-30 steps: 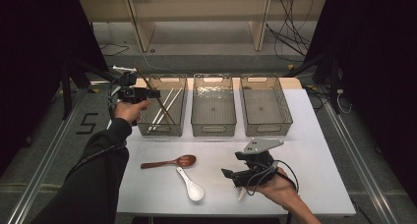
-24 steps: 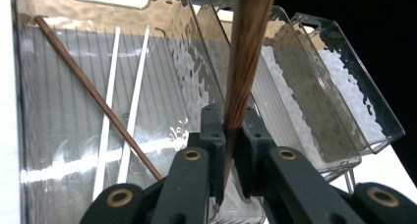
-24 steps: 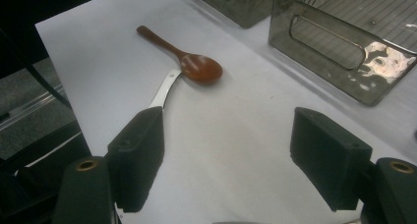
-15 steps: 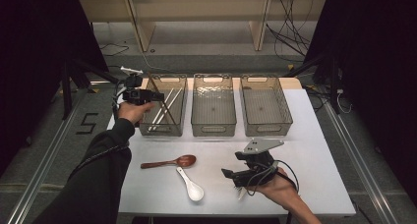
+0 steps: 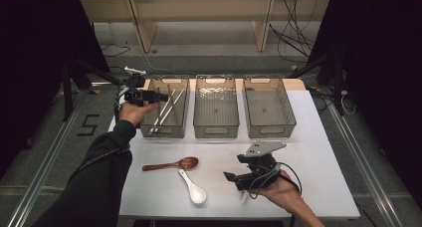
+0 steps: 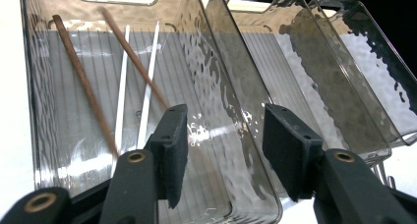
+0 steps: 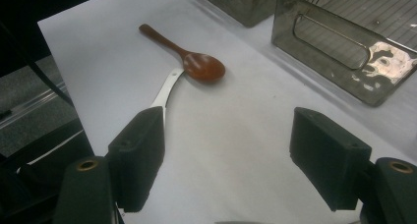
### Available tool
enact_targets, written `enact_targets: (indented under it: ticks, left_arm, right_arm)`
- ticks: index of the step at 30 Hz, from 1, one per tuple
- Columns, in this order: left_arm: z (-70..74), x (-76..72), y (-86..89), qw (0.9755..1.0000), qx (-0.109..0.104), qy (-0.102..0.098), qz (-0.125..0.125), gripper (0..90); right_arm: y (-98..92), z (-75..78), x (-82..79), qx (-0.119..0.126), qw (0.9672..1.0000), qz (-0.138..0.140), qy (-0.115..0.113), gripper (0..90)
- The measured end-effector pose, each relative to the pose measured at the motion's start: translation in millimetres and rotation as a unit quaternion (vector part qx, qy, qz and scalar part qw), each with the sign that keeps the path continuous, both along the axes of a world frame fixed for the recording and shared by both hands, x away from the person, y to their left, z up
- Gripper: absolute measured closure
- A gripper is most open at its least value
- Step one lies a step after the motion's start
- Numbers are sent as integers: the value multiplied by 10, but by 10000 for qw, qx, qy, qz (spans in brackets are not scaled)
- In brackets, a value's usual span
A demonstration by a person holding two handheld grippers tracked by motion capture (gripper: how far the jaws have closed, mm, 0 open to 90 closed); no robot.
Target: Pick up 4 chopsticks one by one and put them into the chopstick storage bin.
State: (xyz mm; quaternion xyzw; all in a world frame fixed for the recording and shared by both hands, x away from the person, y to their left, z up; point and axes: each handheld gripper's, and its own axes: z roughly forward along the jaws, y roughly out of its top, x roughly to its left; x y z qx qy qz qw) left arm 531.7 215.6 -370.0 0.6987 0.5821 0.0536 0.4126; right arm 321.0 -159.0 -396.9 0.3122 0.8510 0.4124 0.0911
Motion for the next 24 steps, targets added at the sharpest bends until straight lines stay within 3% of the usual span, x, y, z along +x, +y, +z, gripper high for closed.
enact_targets:
  ticks: [5, 9, 17, 24]
  left_arm:
    - [86, -123, -27, 9995, -115, -195, -201, 435]
    - [173, -274, -52, 9978, -152, -411, -492, 380]
    - [263, -618, -57, 9917, 3, -817, -996, 306]
    - [235, -788, -35, 9867, 109, -947, -1318, 252]
  right_arm:
    - [-12, 2, 3, 15, 10000, -45, 15, 303]
    - [-9, 2, 2, 11, 10000, -56, 10, 302]
    - [-14, 2, 6, 17, 10000, -86, 6, 302]
    - [-31, 11, 10, 54, 9999, -137, -31, 302]
